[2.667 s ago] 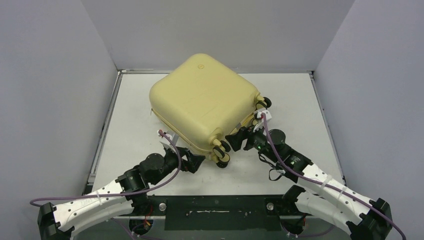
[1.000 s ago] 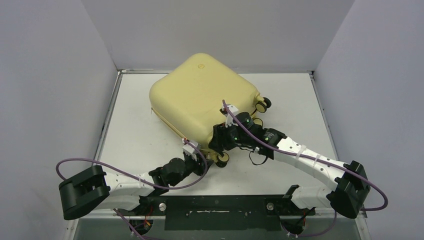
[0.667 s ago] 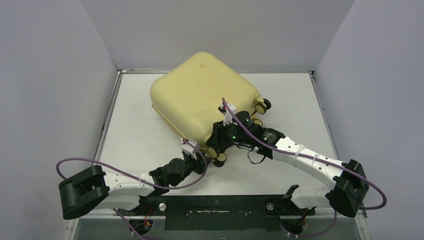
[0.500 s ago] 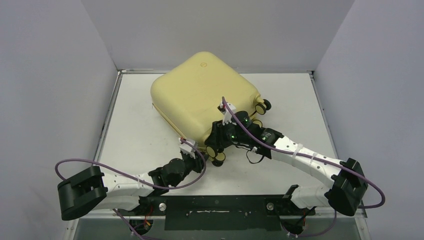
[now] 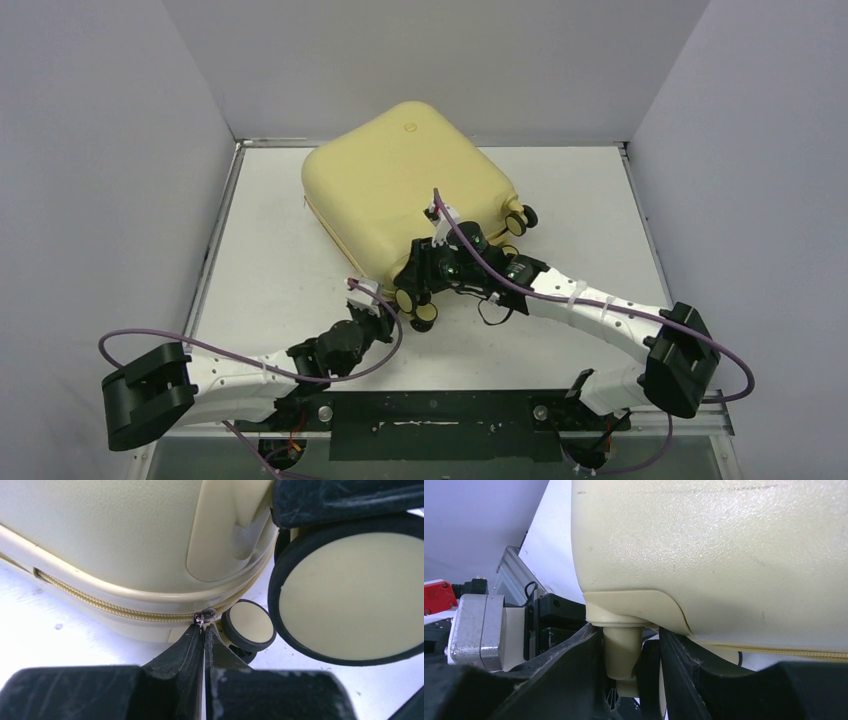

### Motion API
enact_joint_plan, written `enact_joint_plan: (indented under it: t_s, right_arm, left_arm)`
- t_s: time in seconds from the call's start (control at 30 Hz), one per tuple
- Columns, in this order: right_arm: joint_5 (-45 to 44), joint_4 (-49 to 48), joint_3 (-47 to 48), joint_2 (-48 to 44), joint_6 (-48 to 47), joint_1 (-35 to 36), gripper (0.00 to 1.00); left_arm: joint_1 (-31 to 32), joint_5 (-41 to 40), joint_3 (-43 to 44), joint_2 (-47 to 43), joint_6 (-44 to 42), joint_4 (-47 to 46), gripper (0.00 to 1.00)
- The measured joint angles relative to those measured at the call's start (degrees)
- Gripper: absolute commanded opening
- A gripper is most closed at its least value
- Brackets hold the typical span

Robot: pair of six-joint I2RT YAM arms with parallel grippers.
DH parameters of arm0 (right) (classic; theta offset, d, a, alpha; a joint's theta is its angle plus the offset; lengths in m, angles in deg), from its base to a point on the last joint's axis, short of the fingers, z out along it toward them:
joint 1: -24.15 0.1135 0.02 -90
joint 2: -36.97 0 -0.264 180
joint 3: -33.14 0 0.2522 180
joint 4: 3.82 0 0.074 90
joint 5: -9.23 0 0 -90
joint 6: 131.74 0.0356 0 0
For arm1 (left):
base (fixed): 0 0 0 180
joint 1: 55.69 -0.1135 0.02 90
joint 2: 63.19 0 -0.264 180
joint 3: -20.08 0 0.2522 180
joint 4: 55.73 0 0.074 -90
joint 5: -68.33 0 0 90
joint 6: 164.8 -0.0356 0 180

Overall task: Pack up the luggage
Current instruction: Zip the luggage at the center of the board.

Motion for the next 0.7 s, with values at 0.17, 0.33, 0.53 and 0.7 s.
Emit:
enact_joint_plan:
  t_s: [0.17, 0.33, 0.53, 0.7]
  right_arm:
    - [-0.02, -3.21, 0.35, 2.08, 2.8, 0.9, 0.0]
    - [-1.01, -3.98, 0.35, 2.51, 4.57, 1.33, 0.0]
    - [-2.47, -4.13, 0.26, 2.6, 6.54, 1.75, 0.0]
    - [-3.85, -5.49, -0.61, 2.6, 8.48, 2.36, 0.0]
  left_arm:
    - [-0.37, -1.6, -2.54, -4.07, -1.33, 0.24, 0.0]
    - [-0.98, 1.03, -3.82, -5.62, -3.58, -0.83, 0.0]
    - [-1.68, 5.4, -3.85, -2.08, -5.9, -5.27, 0.0]
    - [-1.84, 5.84, -3.85, 3.37, -6.56, -11.02, 0.0]
